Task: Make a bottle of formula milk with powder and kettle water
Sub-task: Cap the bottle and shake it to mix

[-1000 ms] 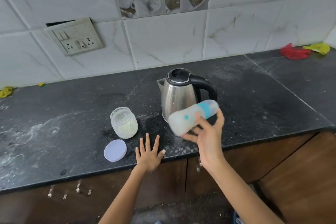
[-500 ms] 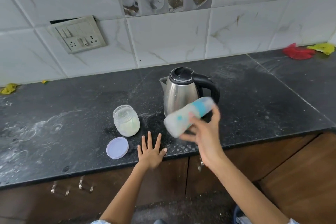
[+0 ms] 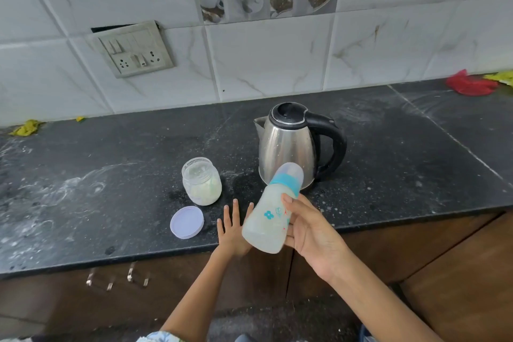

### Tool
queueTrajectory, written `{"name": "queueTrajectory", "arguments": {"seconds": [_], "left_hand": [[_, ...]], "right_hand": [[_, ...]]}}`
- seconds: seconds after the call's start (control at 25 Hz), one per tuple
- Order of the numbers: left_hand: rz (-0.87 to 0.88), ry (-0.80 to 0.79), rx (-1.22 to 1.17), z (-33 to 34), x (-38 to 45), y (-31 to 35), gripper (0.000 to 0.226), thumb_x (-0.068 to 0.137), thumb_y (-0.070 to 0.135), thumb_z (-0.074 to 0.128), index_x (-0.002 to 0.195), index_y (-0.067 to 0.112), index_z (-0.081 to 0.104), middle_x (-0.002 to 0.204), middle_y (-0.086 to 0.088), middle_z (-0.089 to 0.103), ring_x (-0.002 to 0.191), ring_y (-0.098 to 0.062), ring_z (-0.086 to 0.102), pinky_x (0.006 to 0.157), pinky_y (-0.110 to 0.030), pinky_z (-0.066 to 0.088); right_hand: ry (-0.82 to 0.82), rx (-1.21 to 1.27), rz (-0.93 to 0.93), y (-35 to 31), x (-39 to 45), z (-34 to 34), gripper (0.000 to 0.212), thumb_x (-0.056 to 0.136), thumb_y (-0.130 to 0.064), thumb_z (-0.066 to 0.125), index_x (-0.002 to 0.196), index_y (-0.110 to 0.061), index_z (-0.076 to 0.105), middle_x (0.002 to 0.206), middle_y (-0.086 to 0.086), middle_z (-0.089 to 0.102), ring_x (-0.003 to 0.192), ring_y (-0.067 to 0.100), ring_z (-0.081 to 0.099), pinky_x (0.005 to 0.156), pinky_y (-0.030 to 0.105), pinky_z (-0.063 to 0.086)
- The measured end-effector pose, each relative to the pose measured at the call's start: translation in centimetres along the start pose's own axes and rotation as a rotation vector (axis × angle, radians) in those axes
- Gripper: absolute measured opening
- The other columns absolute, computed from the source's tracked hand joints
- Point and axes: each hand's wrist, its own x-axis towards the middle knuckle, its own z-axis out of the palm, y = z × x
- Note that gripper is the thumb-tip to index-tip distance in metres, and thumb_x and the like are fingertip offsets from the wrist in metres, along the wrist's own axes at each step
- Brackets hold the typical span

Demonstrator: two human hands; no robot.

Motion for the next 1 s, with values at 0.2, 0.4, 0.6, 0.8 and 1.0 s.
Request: {"name": "queueTrajectory", "arguments": {"seconds": [0.2,0.4,0.6,0.8,1.0], "left_hand": [[0.089,-0.067,0.043,1.1,2.0,-1.0,0.069,0.098,0.053,0.028,0.147,0.037,-0.017,0.155,-0.005,-0.032,0.143,-0.03,-0.027,0.115,-0.052,-0.009],[0.079,-0.054,0.027,1.7,2.5,-1.1,0.07,0.096,0.059,0.027,0.146,0.039,-0.018,0.155,-0.005,-0.031,0.143,-0.03,-0.027,0.115,-0.051,-0.01],[0.096,-0.064,-0.027,1.6,2.6,-1.5,0.066,0.097,0.057,0.024,0.147,0.039,-0.015,0.154,-0.002,-0.032,0.142,-0.028,-0.028,0.115,-0.052,-0.011],[0.064,-0.018,0.025,2.1,2.5,-1.6,0.069,0.096,0.053,0.031,0.148,0.038,-0.012,0.157,-0.001,-0.025,0.145,-0.026,-0.022,0.118,-0.05,-0.006],[0.089,-0.071,-0.064,1.5,2.7,-1.3,0.066,0.097,0.056,0.026,0.148,0.037,-0.012,0.155,-0.001,-0.03,0.143,-0.026,-0.027,0.116,-0.049,-0.011]], "right_hand": [[0.087,0.056,0.033,0.4,0.3,0.1,0.051,0.067,-0.033,0.076,0.115,-0.021,0.061,0.093,0.006,0.078,0.09,0.021,0.075,0.07,0.039,0.062],[0.045,-0.053,0.022,-1.0,-0.2,-0.9,0.067,0.072,-0.014,0.072,0.133,-0.026,0.047,0.108,0.008,0.075,0.103,0.027,0.071,0.072,0.04,0.062],[0.07,-0.262,-0.28,-3.4,0.3,-1.1,0.108,0.066,-0.012,0.077,0.141,-0.061,0.016,0.126,0.005,0.063,0.108,0.019,0.069,0.069,0.046,0.061],[0.019,-0.335,-0.281,-0.6,0.0,0.0,0.099,0.066,-0.007,0.084,0.129,-0.062,0.031,0.126,0.01,0.059,0.112,0.025,0.066,0.071,0.051,0.06],[0.162,-0.151,-0.418,-1.7,1.6,0.2,0.094,0.066,-0.007,0.08,0.129,-0.052,0.027,0.126,0.01,0.054,0.108,0.024,0.068,0.066,0.049,0.061]]}}
